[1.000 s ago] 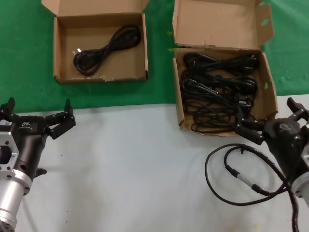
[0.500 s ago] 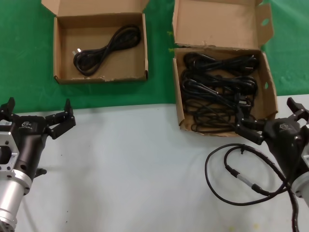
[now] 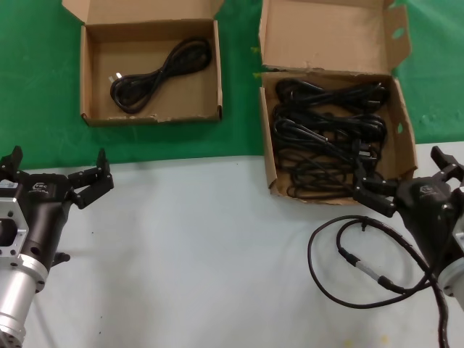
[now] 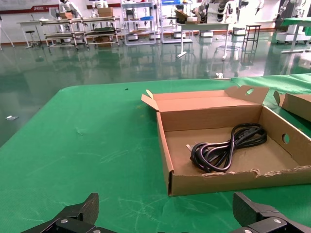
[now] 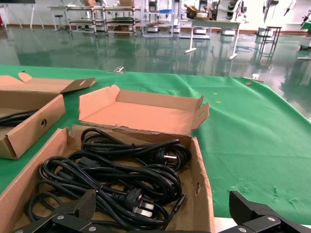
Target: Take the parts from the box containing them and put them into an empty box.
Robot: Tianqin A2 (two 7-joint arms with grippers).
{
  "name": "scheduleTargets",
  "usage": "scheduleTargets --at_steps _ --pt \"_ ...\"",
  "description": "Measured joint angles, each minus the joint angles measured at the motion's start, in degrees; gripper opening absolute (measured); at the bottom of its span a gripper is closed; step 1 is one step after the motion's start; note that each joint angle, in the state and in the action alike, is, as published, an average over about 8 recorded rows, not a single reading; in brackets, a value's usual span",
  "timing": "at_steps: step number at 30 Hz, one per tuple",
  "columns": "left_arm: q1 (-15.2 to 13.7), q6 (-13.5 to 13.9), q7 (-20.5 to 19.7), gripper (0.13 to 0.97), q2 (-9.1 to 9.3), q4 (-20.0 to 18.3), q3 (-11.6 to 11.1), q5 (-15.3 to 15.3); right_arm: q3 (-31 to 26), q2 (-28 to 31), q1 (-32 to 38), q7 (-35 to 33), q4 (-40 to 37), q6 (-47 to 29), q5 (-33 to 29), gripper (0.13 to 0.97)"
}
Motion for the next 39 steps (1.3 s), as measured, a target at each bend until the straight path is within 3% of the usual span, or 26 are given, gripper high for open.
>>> scheduleTargets --at_steps 39 --pt "0.0 0.0 0.0 0.966 0.0 0.0 0.0 0.0 0.0 0.0 0.0 0.0 0.0 0.0 0.0 0.966"
